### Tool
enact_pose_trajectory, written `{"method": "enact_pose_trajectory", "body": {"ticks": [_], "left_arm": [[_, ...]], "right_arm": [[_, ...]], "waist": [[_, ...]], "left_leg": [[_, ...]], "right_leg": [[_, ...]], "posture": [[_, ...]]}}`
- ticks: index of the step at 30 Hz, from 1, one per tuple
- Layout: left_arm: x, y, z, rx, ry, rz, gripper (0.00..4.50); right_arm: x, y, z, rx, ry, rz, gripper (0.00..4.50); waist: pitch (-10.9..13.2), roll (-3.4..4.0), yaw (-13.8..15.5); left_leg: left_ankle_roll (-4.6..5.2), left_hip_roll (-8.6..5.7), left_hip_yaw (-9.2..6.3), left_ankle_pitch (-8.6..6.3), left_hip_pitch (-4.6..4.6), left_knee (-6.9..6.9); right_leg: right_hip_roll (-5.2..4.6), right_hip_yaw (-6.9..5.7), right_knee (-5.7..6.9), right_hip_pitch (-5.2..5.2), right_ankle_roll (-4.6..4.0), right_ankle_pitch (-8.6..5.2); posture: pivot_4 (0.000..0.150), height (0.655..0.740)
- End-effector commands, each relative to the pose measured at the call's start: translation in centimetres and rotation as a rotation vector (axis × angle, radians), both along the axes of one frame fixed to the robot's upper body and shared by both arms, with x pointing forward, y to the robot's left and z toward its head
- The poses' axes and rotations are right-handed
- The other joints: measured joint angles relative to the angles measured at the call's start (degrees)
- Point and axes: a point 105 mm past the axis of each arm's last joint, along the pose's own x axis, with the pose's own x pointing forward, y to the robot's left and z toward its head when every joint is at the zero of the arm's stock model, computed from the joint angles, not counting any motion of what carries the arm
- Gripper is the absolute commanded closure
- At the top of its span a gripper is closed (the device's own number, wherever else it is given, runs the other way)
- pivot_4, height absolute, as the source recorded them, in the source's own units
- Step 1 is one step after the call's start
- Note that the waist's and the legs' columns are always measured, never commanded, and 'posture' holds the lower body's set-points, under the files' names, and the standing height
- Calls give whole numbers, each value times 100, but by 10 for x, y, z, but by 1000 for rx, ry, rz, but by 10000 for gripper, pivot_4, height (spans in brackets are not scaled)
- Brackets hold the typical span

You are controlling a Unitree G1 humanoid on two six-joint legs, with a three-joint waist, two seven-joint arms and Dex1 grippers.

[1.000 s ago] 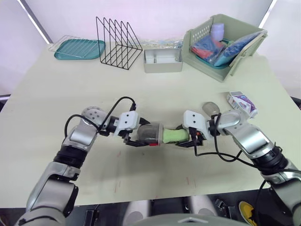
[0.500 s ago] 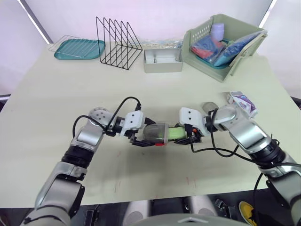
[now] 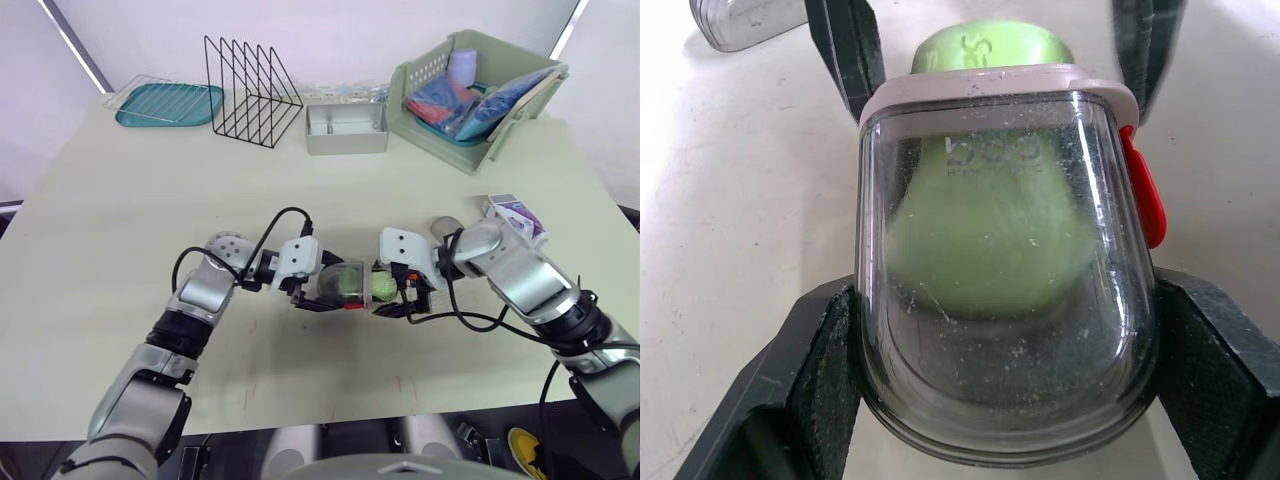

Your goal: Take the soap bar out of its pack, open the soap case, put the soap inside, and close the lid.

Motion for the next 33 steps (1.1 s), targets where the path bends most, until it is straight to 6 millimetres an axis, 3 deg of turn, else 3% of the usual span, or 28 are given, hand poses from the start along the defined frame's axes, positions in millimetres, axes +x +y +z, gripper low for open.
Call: {"method": "enact_pose_trajectory", "body": {"ticks": [1,4,8,11,18,19,33], "left_arm": [[1,-1,5,10,-40,-6,10528],[1,0,5,12,-39,-6,10528],[1,1,5,17,-41,-10,10528],[1,0,7,14,-44,-14,10528],[2,-3,11,5,-51,-22,10528],[2,-4,11,3,-51,-23,10528],[1,-8,14,3,-63,-32,10528]], "right_arm": [[-1,-2,15,27,-55,31,341],[1,-11,17,25,-57,19,341],[12,-38,12,6,-101,-16,341],[15,-38,13,62,-136,-3,7198],[9,-24,5,141,-159,40,43255],[9,-24,2,134,-160,43,44757],[8,-5,-2,136,-192,109,44757]], "waist": [[0,0,-4],[0,0,-1],[0,-1,5],[0,0,-10],[0,0,-1],[0,0,6],[0,0,-3]], "left_leg": [[0,0,0,0,0,0],[0,0,-2,0,0,0],[0,-1,0,0,0,0],[0,0,1,0,1,0],[0,1,2,0,1,-1],[0,0,2,0,0,-1],[0,-1,0,0,-1,1]], "right_leg": [[0,0,0,0,0,0],[0,-2,0,0,0,0],[-1,-1,-1,1,0,0],[-1,-1,-1,1,0,0],[0,0,-1,1,0,0],[-1,0,-1,1,0,0],[-1,-1,-1,0,0,0]], "posture": [[1500,7400],[1500,7400],[1500,7400],[1500,7400],[1500,7400],[1500,7400],[1500,7400]]}}
